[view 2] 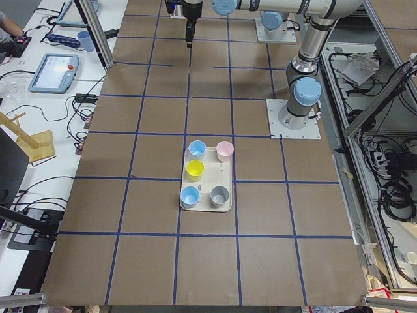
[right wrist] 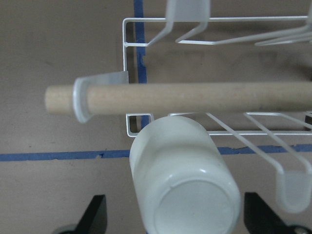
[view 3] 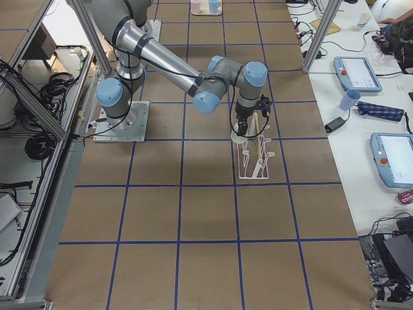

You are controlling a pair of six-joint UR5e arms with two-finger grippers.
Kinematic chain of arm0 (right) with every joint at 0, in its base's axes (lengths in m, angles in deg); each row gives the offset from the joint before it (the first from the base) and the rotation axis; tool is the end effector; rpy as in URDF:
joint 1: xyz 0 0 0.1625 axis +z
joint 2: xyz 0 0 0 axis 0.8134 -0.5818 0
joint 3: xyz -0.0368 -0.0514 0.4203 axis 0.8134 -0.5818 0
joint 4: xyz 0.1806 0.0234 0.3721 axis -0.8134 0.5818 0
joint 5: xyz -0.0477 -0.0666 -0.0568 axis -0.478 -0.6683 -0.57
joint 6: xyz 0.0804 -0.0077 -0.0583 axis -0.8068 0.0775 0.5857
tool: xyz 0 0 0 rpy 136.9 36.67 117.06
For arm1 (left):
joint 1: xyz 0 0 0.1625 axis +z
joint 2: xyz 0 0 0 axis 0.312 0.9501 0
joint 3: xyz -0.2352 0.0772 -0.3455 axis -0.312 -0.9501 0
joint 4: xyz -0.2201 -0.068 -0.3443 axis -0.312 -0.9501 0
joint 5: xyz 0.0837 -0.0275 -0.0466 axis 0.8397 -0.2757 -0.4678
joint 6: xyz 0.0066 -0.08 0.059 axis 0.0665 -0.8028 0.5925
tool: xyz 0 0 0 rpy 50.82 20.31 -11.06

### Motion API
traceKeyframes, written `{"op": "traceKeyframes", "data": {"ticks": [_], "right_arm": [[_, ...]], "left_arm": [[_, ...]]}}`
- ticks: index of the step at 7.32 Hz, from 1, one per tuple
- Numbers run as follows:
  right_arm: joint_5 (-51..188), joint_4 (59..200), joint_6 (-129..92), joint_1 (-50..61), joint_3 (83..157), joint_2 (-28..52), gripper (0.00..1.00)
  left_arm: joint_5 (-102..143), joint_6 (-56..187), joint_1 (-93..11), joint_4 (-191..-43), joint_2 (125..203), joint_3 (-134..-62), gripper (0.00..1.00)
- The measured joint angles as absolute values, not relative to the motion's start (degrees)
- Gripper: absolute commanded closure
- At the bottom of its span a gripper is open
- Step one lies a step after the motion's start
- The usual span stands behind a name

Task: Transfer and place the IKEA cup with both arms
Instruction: 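Close the right gripper on the white cup and lift it off the rod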

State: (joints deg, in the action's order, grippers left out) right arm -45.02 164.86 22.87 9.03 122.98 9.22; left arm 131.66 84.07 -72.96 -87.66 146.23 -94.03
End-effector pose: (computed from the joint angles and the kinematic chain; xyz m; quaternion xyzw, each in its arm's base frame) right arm -0.1429 -0.5822 0.3061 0.0132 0.9997 0.0183 0.0041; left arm -0.1442 -0.5098 0.5029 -0.0454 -0.9983 0.0366 0.0029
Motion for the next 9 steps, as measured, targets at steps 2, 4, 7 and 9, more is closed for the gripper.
{"op": "traceKeyframes", "data": {"ticks": [2, 4, 7, 9], "right_arm": [[-44.94, 167.32, 22.97, 9.03, 123.00, 10.35, 0.04], [-45.01, 167.54, 22.85, 9.09, 123.03, 10.37, 0.18], [-45.14, 167.20, 22.81, 9.12, 123.05, 10.10, 0.47], [-45.15, 166.63, 22.81, 9.12, 122.98, 9.91, 0.70]], "left_arm": [[131.66, 84.07, -72.93, -87.66, 146.23, -94.02, 0.00], [131.64, 84.07, -72.94, -87.62, 146.23, -94.03, 0.00], [131.63, 84.07, -72.89, -87.58, 146.23, -94.03, 0.00], [131.65, 84.07, -72.95, -87.57, 146.23, -94.02, 0.00]]}}
